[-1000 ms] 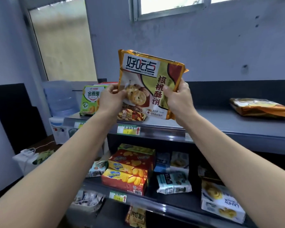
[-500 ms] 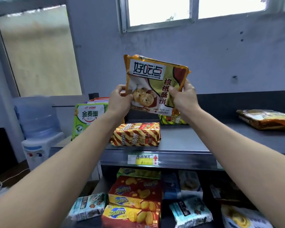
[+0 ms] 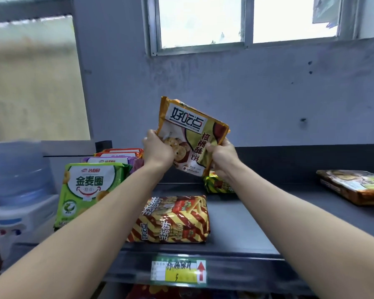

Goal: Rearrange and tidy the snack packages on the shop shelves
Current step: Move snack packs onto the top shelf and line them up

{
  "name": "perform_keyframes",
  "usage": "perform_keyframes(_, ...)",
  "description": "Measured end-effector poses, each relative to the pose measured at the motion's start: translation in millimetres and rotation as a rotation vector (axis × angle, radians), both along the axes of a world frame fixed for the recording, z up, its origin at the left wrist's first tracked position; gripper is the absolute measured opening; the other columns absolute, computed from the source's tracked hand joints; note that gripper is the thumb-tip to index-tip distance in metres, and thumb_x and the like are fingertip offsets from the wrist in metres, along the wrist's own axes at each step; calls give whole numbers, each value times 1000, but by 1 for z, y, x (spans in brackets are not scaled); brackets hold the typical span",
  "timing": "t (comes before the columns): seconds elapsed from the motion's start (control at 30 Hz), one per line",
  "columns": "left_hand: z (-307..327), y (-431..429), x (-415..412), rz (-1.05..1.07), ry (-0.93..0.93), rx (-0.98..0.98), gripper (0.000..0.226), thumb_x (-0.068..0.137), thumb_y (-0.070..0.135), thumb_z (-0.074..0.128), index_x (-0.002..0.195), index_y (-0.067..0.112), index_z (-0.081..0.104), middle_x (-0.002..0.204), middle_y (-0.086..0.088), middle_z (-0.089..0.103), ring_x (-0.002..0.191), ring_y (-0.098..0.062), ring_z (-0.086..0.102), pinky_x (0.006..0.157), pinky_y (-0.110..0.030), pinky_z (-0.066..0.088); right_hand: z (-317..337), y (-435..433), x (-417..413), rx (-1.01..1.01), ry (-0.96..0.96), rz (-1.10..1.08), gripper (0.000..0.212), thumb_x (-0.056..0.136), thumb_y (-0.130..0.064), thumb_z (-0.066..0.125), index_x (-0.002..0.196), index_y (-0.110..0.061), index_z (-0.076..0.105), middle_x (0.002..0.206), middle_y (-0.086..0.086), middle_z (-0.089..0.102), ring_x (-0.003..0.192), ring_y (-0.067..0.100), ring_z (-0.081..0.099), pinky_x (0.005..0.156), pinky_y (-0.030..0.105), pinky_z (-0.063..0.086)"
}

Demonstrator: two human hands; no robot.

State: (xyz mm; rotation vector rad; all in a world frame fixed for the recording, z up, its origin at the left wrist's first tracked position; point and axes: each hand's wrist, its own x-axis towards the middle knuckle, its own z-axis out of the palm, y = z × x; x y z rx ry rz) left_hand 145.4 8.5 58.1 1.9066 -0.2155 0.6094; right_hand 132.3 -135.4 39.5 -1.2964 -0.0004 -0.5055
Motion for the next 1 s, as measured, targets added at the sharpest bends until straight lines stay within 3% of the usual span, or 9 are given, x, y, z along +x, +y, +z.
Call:
perform_keyframes(0.2,-3,-12,26,165,115,98,45,89,6,53,130,6,35,130,-16,39,120,-35,46,101,-51,43,-21,3,43,42,103,89,27,96,0,44,115,-17,52,109,10,65,100,30,63,92,46,51)
perform_keyframes(0.4,-18,-26,43,50,299,204,48,94,6,46,138,1,30,138,-19,40,123,-32,47,99,-36,42,-35,-24,55,-40,149,7,30,93,5,46,111,-17,55,114,14,65,104,33,62,93,52,50)
perform_keyframes(0.57,-33,-37,51,-231,466,66,19,92,6,48,108,1,57,107,-17,65,96,-31,64,87,-45,55,-36,-54,48,-195,128,-173,36,89,9,48,111,-18,60,98,7,67,94,29,66,84,45,56)
perform_keyframes(0.7,-38,-35,67,-166,457,-20,20,92,5,42,104,2,57,103,-16,64,95,-31,63,89,-43,54,-39,-48,50,-208,110,-177,38,87,13,46,101,-20,61,84,1,66,80,24,65,75,38,57)
perform_keyframes(0.93,-52,-15,89,-68,457,17,24,89,7,49,110,1,57,109,-18,63,98,-33,62,90,-45,53,-51,-23,67,-327,180,-136,42,85,9,43,102,-23,62,97,6,70,89,28,68,77,46,59)
perform_keyframes(1.0,-52,-11,85,-37,441,33,33,91,10,52,122,1,49,116,-17,60,104,-32,60,91,-42,52,-56,-22,69,-381,185,-145,37,85,6,48,107,-21,61,98,5,69,91,26,67,79,44,58)
